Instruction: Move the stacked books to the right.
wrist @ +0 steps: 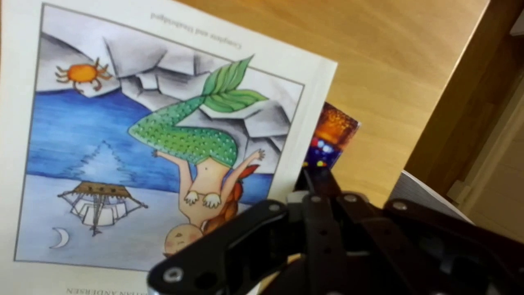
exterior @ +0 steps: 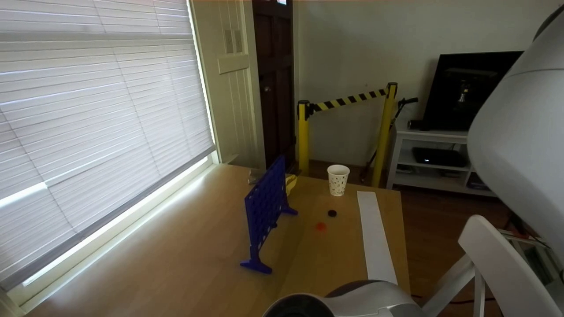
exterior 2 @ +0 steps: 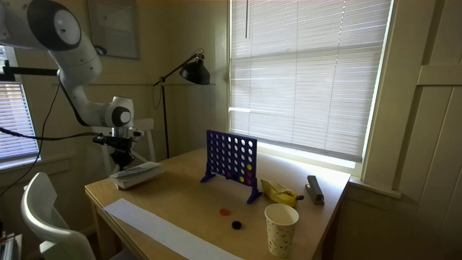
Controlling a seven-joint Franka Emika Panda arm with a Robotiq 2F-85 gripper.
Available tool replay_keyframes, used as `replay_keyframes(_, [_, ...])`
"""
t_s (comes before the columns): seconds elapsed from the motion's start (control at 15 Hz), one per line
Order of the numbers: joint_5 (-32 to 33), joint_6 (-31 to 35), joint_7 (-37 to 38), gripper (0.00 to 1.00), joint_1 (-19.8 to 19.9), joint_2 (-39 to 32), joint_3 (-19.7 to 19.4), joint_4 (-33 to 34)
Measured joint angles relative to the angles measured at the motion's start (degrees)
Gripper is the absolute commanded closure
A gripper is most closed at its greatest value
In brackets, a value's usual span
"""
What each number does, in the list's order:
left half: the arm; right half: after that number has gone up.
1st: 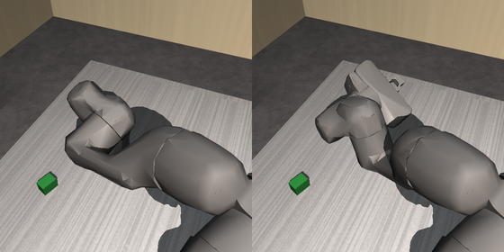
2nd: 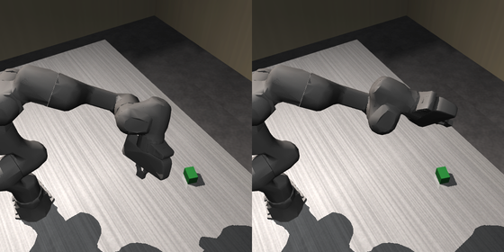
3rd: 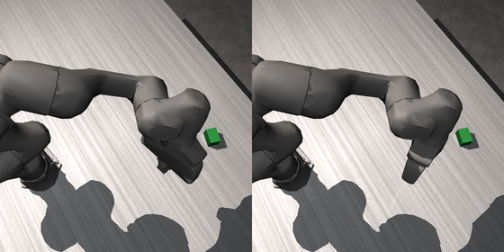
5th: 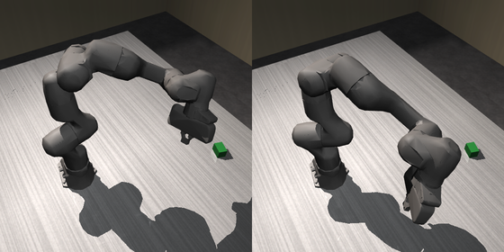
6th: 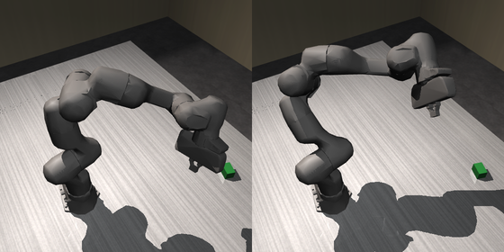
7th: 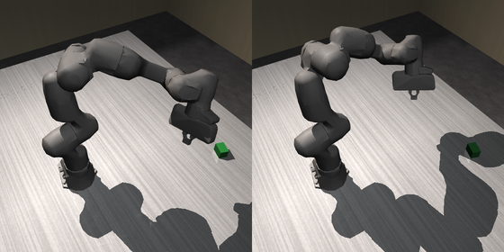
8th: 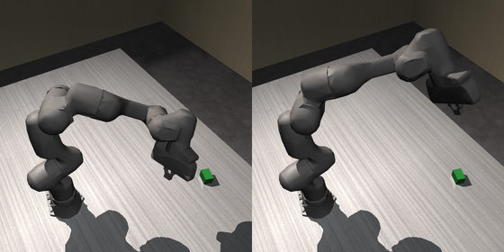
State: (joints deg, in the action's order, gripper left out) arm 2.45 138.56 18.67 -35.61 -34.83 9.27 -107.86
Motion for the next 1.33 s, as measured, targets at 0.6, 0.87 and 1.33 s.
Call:
replay_keyframes(0.6, [-0.1, 1.6, 0.0, 1.0, 0.1, -1.2, 1.5, 2.4])
replay_keyframes(0.87, [-0.1, 2.5, 0.0, 1.0, 0.2, -3.0, 0.5, 2.4])
replay_keyframes(1.33, [0.0, 3.1, 0.1, 1.0, 0.0, -3.7, -0.3, 2.4])
